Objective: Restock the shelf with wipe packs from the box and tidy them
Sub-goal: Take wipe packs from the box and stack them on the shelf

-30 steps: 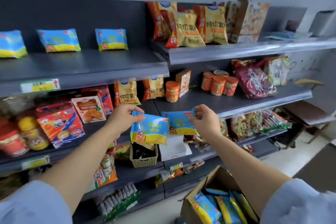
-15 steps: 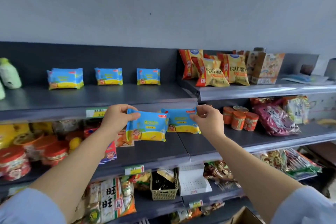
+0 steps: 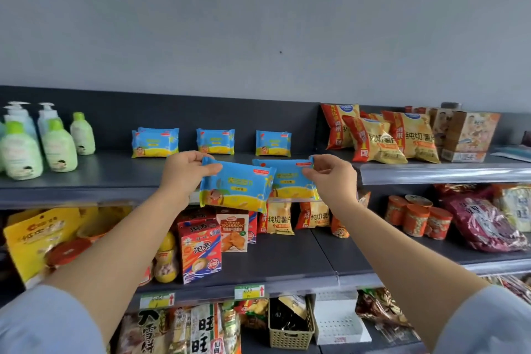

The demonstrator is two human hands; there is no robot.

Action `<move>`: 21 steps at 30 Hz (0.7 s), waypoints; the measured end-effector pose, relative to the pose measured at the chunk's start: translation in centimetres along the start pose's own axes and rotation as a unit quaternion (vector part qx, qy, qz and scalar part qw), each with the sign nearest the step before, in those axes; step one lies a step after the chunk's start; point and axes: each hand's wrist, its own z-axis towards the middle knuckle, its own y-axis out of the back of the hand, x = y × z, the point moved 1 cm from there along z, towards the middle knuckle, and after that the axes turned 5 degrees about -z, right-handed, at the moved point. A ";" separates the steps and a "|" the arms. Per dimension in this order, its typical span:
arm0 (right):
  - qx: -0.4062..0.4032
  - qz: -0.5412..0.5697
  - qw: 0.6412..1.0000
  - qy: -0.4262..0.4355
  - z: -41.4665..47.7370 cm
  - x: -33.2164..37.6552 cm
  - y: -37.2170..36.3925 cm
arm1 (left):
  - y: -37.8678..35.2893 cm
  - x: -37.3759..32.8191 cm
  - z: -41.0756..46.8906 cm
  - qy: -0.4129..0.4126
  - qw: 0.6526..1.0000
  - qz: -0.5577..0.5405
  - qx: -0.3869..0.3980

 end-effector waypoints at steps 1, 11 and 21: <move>0.000 0.002 1.000 0.002 0.3 0.3 -0.5 | 0.4 0.0 0.5 0.002 1.000 -0.005 -0.005; 0.024 0.034 0.999 0.005 7.0 0.7 -6.8 | 1.8 1.2 7.2 0.035 0.997 -0.040 -0.050; 0.076 0.050 0.996 0.020 14.7 -0.6 -13.8 | 1.1 3.5 13.9 0.054 0.995 -0.031 -0.082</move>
